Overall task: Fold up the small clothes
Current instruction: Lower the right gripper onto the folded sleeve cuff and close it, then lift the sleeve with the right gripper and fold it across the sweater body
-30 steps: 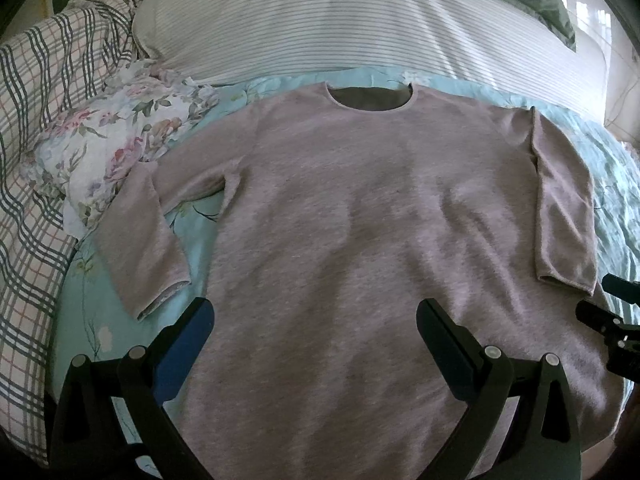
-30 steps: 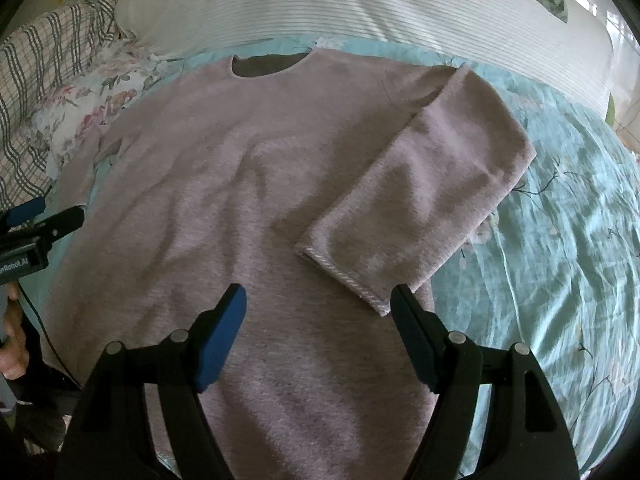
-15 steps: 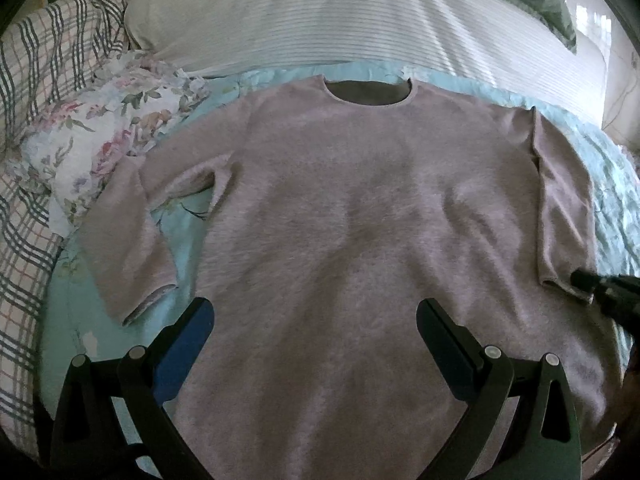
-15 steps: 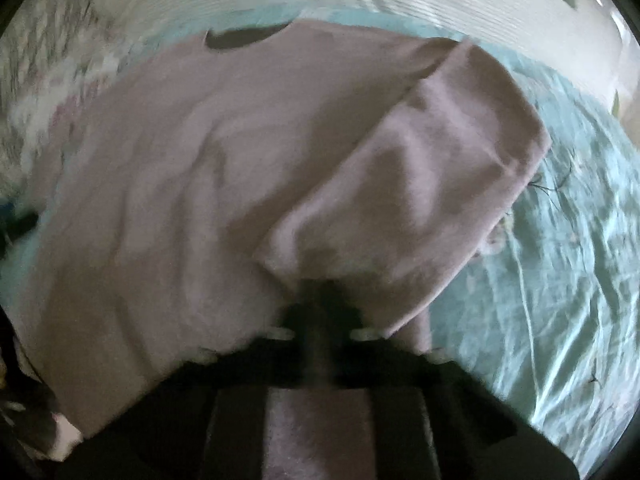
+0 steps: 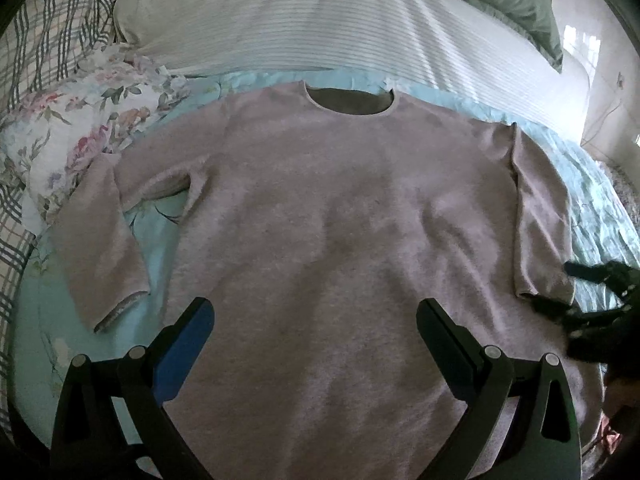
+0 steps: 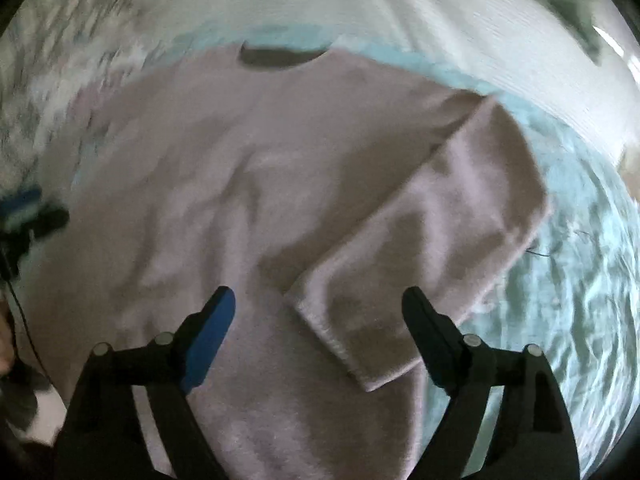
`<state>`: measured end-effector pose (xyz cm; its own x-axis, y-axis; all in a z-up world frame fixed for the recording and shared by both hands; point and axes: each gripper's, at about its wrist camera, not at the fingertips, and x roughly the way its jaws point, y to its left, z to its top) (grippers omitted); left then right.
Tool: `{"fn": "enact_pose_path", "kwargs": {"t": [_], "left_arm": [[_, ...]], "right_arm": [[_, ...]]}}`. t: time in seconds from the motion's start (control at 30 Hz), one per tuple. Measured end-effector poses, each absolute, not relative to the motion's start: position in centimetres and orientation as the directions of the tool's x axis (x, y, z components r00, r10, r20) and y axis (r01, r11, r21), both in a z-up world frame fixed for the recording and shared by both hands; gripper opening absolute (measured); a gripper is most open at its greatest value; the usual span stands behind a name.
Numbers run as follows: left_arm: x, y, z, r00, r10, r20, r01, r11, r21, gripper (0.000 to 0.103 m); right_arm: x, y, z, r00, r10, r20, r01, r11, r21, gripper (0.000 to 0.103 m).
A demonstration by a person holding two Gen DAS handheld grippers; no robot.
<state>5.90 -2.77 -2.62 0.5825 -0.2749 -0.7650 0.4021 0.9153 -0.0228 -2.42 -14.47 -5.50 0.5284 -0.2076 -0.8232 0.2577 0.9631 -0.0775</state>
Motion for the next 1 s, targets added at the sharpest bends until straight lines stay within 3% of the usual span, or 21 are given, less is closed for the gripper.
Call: {"fn": "enact_pose_path", "kwargs": {"t": [0.07, 0.17, 0.2, 0.27, 0.43, 0.5, 0.6, 0.87, 1.0], "left_arm": [[5.9, -2.7, -2.7, 0.581, -0.278, -0.765, 0.406, 0.913, -0.024, 0.101], [5.9, -2.6, -2.9, 0.581, -0.278, -0.765, 0.409, 0.912, -0.021, 0.101], [6.0, -2.4, -2.9, 0.582, -0.280, -0.764, 0.409, 0.912, -0.023, 0.101], [6.0, -2.3, -2.9, 0.583, -0.283, -0.761, 0.407, 0.913, -0.028, 0.101], [6.3, -2.1, -2.9, 0.577, -0.312, -0.755, 0.409, 0.910, -0.064, 0.100], [6.6, -2.1, -2.9, 0.572, -0.326, -0.752, 0.412, 0.908, -0.081, 0.100], [7.2, -1.7, -2.8, 0.568, -0.336, -0.751, 0.404, 0.909, -0.101, 0.100], [10.9, 0.8, -2.7, 0.568, -0.329, -0.754, 0.346, 0.927, -0.144, 0.097], [13.8, 1.5, -3.3, 0.559, -0.338, -0.757, 0.333, 0.928, -0.168, 0.095]], "right_arm": [[-1.7, -14.0, -7.0, 0.477, -0.225, -0.849, 0.229, 0.965, -0.127, 0.061], [-0.8, -14.4, -9.7, 0.410, -0.296, -0.863, 0.196, 0.952, -0.233, 0.054], [-0.8, -14.6, -9.6, 0.423, -0.316, -0.849, 0.193, 0.947, -0.256, 0.047], [-0.8, -15.6, -8.8, 0.427, -0.327, -0.843, 0.230, 0.941, -0.248, 0.009], [-2.3, -20.4, -5.6, 0.568, -0.052, -0.821, 0.343, 0.922, 0.179, 0.007], [-2.3, -21.5, -3.9, 0.649, 0.085, -0.756, 0.323, 0.869, 0.375, 0.007], [0.1, -21.3, -1.5, 0.717, 0.233, -0.657, 0.240, 0.802, 0.547, 0.007], [14.8, -16.5, -0.8, 0.731, 0.479, -0.486, 0.053, 0.671, 0.740, 0.007], [21.1, -14.0, -3.5, 0.689, 0.533, -0.491, 0.036, 0.652, 0.757, 0.007]]}}
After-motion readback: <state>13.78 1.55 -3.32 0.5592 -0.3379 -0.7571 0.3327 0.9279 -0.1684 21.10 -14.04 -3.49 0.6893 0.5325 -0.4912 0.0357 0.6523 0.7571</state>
